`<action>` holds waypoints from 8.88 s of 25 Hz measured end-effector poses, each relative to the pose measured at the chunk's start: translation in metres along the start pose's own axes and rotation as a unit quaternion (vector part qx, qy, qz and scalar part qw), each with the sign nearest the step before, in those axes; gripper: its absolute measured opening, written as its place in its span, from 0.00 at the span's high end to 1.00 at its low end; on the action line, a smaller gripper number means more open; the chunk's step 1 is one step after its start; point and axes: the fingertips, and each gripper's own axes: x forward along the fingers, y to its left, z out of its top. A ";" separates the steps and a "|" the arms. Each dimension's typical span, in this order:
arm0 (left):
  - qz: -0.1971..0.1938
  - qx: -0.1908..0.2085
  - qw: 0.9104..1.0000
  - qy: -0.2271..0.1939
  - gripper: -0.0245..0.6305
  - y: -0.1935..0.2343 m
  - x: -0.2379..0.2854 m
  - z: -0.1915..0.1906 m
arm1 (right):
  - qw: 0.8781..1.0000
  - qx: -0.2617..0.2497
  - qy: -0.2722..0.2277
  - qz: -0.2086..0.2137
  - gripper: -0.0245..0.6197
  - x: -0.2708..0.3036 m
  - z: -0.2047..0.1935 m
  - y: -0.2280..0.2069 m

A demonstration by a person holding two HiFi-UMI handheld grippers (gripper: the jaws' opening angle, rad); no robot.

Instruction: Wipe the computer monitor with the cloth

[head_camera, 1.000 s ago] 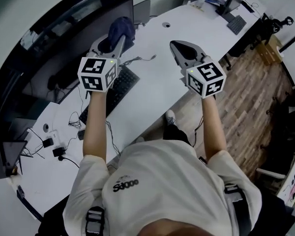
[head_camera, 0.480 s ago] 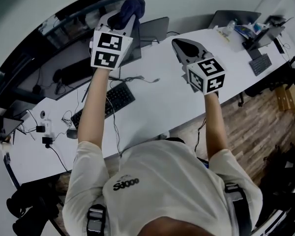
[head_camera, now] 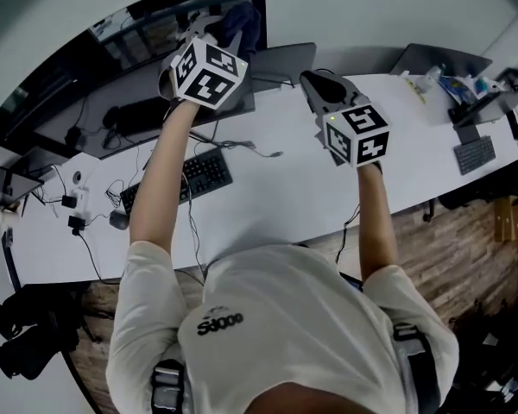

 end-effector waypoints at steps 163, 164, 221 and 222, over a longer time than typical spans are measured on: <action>-0.077 -0.678 0.726 0.089 0.84 -0.149 -0.013 -0.446 | 0.986 0.088 0.136 -0.027 0.97 0.108 -0.176 0.092; -0.080 -0.676 0.727 0.087 0.84 -0.154 -0.007 -0.439 | 0.986 0.096 0.131 -0.027 0.97 0.104 -0.177 0.087; -0.137 -0.666 0.689 -0.250 0.84 -0.121 0.046 -0.071 | 0.990 0.049 0.054 -0.124 0.97 -0.065 -0.142 -0.003; -0.138 -0.662 0.690 -0.258 0.84 -0.114 0.042 -0.062 | 0.990 0.048 0.052 -0.125 0.97 -0.067 -0.139 -0.002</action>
